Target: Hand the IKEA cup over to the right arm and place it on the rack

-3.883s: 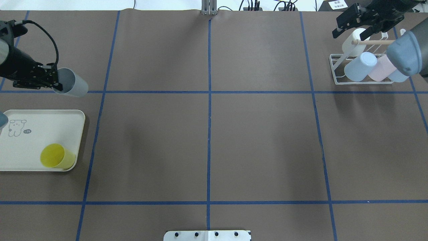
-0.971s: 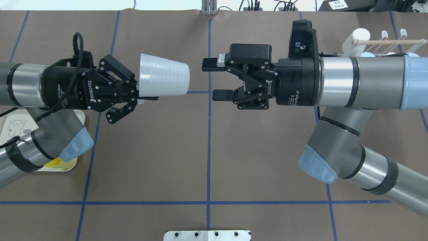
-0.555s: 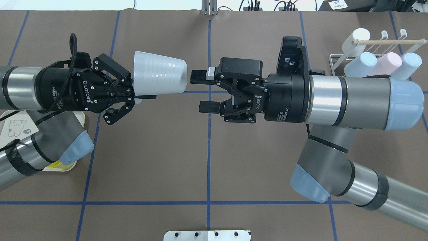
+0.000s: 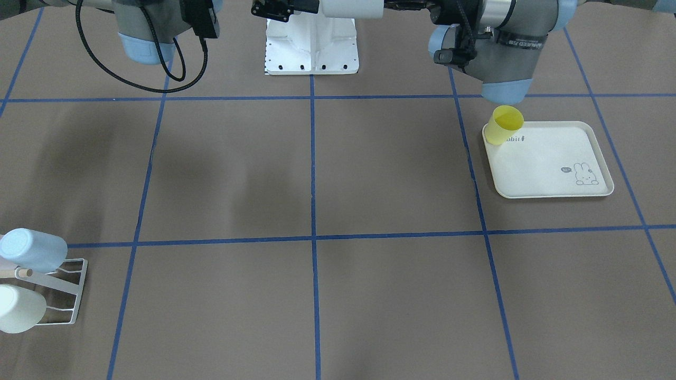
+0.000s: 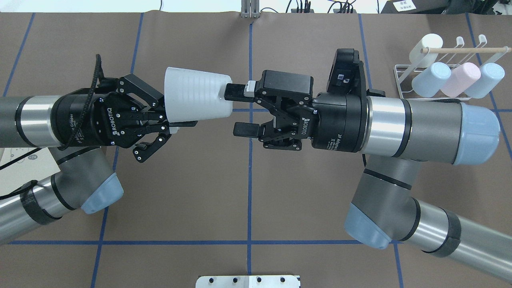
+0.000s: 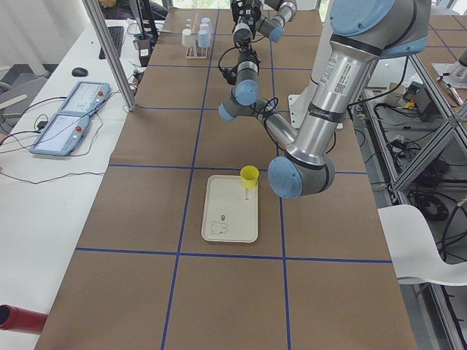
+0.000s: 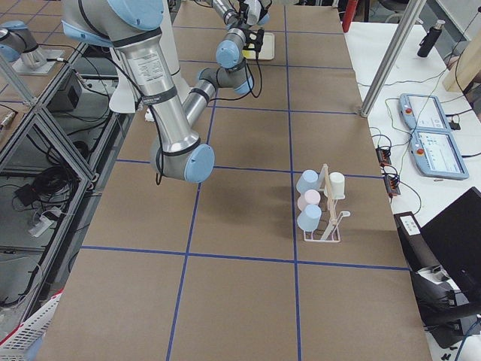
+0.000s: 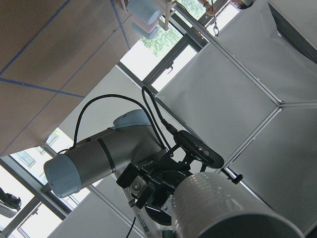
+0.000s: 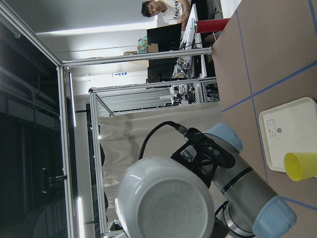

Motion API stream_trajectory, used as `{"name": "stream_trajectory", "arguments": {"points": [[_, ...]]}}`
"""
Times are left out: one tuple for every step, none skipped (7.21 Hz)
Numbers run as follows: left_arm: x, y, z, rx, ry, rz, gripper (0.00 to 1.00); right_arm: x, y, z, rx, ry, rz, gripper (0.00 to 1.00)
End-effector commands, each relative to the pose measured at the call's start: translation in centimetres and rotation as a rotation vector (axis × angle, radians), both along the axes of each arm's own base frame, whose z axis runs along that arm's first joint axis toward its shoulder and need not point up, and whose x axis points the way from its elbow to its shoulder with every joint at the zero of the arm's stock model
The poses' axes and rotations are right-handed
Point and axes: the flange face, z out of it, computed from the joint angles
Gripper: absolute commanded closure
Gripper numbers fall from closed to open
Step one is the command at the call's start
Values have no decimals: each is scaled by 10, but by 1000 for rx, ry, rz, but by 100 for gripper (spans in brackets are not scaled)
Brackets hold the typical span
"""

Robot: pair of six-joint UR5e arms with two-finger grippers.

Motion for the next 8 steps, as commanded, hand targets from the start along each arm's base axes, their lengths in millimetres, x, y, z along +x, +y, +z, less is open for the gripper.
{"name": "stream_trajectory", "arguments": {"points": [[5,6,-2,3,8,18,100,-1,1,0,0,-1,-4,3],[11,10,-4,1,13,31,100,-1,1,0,0,-1,-4,3],[15,15,-7,-20,40,31,100,-1,1,0,0,-1,-4,3],[21,20,-8,-24,45,42,100,-1,2,0,3,-7,-3,3],[22,21,-8,-24,45,45,100,0,1,0,-1,-16,5,3],[25,23,-7,-25,44,53,100,-1,2,0,-2,-17,3,3],[26,23,-11,-27,53,51,100,-2,3,0,-3,-17,1,4],[30,26,-11,-36,59,57,100,-2,3,0,-2,-18,1,5]]}}
